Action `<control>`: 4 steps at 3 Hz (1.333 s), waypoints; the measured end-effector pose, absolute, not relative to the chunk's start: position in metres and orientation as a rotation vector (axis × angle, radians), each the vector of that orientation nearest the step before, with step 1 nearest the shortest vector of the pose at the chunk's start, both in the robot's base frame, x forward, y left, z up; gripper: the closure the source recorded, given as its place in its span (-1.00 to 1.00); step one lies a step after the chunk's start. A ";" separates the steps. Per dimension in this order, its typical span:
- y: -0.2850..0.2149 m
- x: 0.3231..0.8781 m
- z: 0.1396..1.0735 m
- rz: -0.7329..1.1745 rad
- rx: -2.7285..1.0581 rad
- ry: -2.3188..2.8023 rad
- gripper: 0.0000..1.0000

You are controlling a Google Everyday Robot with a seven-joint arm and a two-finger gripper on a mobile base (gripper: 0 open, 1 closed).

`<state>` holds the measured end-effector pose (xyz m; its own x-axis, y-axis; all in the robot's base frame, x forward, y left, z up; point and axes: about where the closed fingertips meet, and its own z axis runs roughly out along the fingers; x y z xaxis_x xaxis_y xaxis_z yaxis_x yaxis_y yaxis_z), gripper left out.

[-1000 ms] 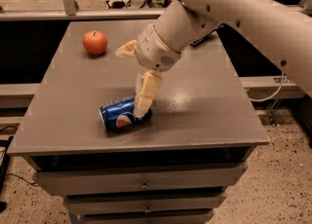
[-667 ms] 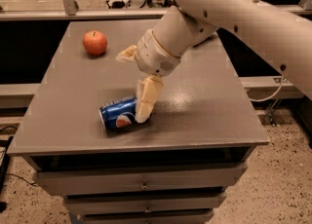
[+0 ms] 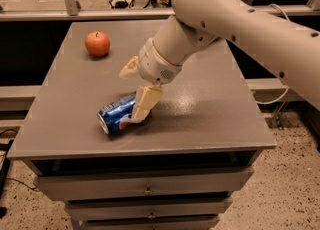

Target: Pick pepsi can

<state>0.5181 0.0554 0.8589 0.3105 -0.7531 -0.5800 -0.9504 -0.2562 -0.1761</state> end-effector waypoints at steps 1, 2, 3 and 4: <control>0.054 0.519 0.853 0.524 -2.093 1.514 -0.05; 0.051 0.520 0.849 0.511 -2.094 1.534 0.57; 0.048 0.521 0.849 0.497 -2.094 1.548 0.98; 0.017 0.547 0.877 0.482 -1.958 1.631 1.00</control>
Offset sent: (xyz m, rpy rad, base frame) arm 0.0031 -0.0088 -0.0126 -0.0278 0.0074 -0.0232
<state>0.5472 0.0172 0.8770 0.2030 -0.7830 -0.5880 -0.9768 -0.1203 -0.1771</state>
